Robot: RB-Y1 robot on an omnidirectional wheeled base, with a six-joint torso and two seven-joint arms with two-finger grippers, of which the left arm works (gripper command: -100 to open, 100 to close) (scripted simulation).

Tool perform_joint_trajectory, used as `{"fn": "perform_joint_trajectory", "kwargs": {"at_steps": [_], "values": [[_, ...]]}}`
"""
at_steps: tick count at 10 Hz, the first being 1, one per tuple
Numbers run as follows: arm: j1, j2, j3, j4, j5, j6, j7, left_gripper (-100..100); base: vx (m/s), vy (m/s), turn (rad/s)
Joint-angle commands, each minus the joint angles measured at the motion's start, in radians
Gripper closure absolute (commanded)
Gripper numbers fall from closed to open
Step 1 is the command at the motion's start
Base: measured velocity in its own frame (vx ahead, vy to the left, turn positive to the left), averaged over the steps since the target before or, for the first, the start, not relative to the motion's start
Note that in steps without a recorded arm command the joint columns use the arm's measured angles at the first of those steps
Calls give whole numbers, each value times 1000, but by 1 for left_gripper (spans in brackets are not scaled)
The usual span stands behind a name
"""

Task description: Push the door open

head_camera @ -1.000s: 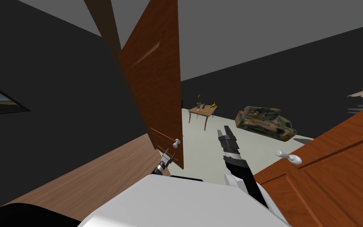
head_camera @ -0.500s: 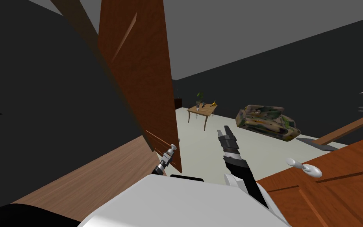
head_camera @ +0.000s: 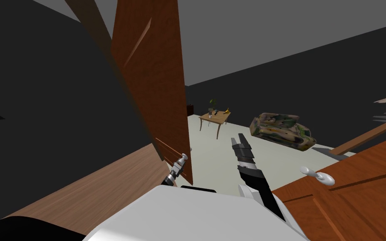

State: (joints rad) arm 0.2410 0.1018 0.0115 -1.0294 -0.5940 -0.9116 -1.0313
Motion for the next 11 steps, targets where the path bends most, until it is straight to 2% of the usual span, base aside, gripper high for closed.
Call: {"fn": "perform_joint_trajectory", "kwargs": {"at_steps": [1,4,6,7,10,11], "values": [[-1,1,-2,0,4,1,37,100,15,0,29],[-1,3,-6,1,9,2,92,100,30,-14,25],[-3,5,-11,1,16,3,150,100,41,-18,30],[-3,5,-11,1,16,3,155,100,29,-17,11],[-4,8,-18,2,27,5,244,100,32,-19,31],[-4,8,-18,2,27,5,252,100,37,-12,17]]}}
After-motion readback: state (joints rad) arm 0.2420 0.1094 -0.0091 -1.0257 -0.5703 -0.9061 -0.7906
